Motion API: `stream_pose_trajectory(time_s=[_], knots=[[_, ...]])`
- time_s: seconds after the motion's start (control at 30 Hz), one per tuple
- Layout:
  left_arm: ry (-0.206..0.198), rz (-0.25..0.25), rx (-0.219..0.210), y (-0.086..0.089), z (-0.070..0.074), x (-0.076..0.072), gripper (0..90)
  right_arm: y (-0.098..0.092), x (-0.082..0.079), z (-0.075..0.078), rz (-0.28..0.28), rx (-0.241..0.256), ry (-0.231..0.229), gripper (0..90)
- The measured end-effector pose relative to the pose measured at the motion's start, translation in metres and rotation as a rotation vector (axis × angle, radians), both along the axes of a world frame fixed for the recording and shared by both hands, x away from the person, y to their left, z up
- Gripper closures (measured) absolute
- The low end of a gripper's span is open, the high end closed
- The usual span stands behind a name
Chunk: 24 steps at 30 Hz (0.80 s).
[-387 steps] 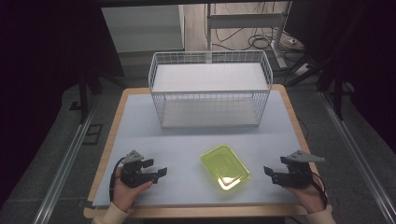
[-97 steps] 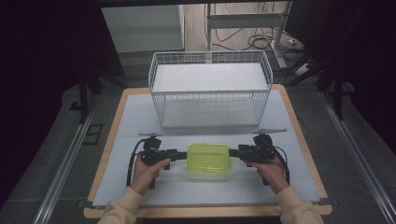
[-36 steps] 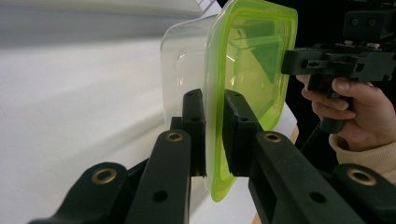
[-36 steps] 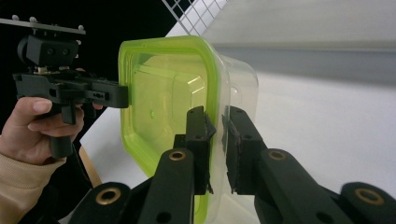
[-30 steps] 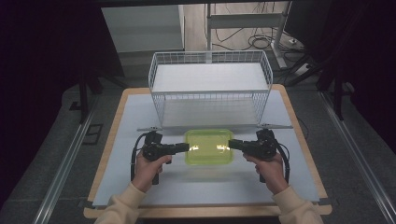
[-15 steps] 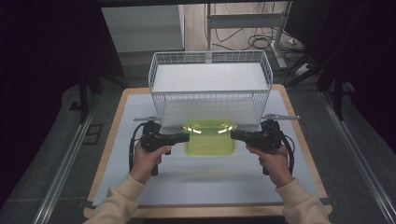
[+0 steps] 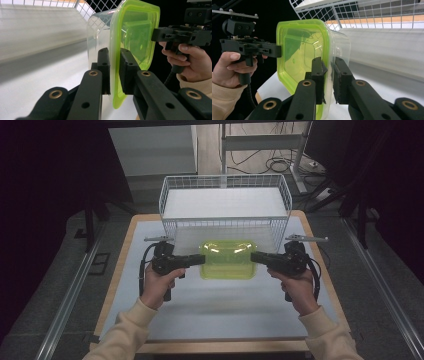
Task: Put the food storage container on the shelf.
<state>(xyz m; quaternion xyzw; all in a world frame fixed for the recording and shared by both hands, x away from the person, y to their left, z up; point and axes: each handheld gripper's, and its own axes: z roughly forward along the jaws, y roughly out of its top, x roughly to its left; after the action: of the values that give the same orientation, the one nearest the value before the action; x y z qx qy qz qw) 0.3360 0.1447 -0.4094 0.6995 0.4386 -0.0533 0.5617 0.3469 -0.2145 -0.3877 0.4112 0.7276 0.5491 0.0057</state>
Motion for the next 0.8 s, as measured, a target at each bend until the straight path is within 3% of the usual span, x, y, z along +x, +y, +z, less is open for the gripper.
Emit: stream_pose_trajectory(time_s=[0.2,0.47,0.8], knots=[[-0.013,0.006,-0.009,0.002,0.009,0.003,80.7,0.001,0.004,0.008,0.004,0.017,-0.020,80.4],[-0.030,0.012,-0.021,0.006,0.019,0.008,80.7,0.005,0.007,0.021,0.004,0.004,-0.045,80.3],[-0.043,0.014,-0.018,0.007,0.029,0.015,80.6,0.005,0.016,0.029,-0.001,0.018,-0.045,80.3]])
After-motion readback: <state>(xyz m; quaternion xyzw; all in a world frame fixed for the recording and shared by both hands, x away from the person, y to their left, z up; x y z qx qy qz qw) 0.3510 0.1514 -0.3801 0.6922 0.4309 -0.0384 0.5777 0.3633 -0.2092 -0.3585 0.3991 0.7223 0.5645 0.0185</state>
